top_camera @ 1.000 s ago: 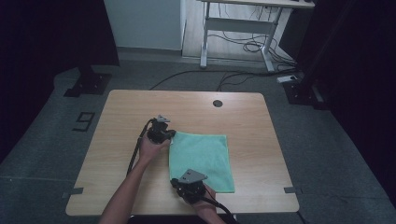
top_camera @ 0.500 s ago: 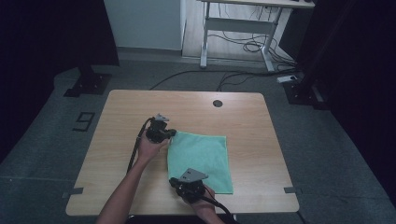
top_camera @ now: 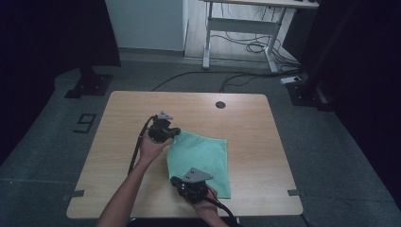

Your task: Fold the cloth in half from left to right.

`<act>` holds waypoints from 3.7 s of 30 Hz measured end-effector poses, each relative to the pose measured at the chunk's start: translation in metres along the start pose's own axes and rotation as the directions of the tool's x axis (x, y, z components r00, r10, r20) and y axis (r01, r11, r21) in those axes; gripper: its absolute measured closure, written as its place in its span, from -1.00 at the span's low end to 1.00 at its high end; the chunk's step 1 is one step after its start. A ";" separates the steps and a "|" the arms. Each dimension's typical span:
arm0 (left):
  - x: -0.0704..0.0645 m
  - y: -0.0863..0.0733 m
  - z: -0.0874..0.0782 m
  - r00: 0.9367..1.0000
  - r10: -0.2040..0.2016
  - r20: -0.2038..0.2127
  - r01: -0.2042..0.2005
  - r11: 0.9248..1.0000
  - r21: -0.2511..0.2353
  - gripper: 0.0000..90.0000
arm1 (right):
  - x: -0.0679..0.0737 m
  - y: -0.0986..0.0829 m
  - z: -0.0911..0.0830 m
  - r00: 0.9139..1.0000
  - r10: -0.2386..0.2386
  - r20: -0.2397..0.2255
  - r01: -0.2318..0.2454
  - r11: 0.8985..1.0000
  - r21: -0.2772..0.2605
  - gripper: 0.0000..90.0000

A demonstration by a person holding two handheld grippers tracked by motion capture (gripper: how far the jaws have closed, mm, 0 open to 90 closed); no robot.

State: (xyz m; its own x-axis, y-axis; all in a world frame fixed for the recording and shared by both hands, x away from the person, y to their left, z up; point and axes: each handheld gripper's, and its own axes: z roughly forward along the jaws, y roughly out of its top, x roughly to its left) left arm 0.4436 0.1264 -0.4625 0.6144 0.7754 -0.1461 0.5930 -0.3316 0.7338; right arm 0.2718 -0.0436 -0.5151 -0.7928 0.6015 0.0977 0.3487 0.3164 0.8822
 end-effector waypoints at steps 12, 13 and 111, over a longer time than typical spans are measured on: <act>0.004 -0.004 -0.007 1.000 -0.019 0.007 0.019 1.000 -0.010 0.96 | 0.003 0.002 0.002 1.000 -0.010 0.001 0.010 1.000 -0.007 0.88; 0.004 -0.006 -0.006 1.000 -0.022 0.011 0.022 1.000 -0.009 0.96 | 0.003 0.002 0.002 1.000 -0.012 0.002 0.012 1.000 -0.005 0.88; 0.002 0.009 0.014 0.997 -0.067 -0.043 0.069 0.995 0.069 0.95 | 0.015 0.001 -0.014 0.999 -0.017 -0.033 0.016 0.999 -0.050 0.89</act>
State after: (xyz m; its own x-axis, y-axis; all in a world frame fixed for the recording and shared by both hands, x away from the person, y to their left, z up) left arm 0.4573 0.1170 -0.4655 0.5508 0.8180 -0.1662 0.6686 -0.3131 0.6745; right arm 0.2538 -0.0442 -0.5062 -0.8146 0.5717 0.0975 0.3111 0.2889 0.9054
